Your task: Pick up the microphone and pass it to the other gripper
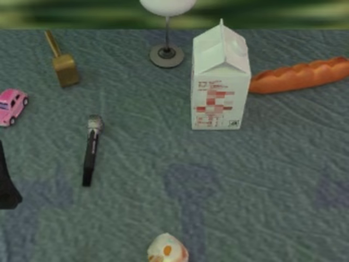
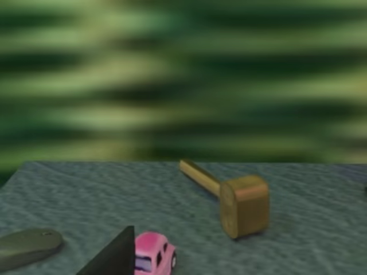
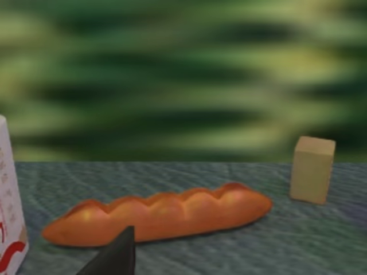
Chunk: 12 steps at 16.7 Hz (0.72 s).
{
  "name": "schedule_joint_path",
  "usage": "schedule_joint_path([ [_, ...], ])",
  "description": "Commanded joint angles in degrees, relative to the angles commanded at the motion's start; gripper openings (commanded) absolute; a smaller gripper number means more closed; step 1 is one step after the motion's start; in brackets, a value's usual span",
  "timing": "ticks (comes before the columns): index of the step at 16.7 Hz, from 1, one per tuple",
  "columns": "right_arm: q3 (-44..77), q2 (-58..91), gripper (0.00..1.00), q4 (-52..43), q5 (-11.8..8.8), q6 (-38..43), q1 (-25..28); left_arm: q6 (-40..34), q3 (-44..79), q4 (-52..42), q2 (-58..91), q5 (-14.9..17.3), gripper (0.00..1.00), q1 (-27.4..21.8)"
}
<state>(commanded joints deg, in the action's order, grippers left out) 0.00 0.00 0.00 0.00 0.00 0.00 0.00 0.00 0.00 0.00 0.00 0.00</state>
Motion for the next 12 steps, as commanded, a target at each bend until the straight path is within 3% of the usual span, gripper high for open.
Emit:
schedule_joint_path([
  [6,0.0,0.0,1.0,0.0,0.0,0.0,0.0,-0.96,5.26,-3.28,5.99,0.45,1.0,-1.59],
  [12,0.0,0.0,1.0,0.0,0.0,0.0,0.0,-4.63,24.21,-15.99,31.9,0.36,1.0,-5.74],
])
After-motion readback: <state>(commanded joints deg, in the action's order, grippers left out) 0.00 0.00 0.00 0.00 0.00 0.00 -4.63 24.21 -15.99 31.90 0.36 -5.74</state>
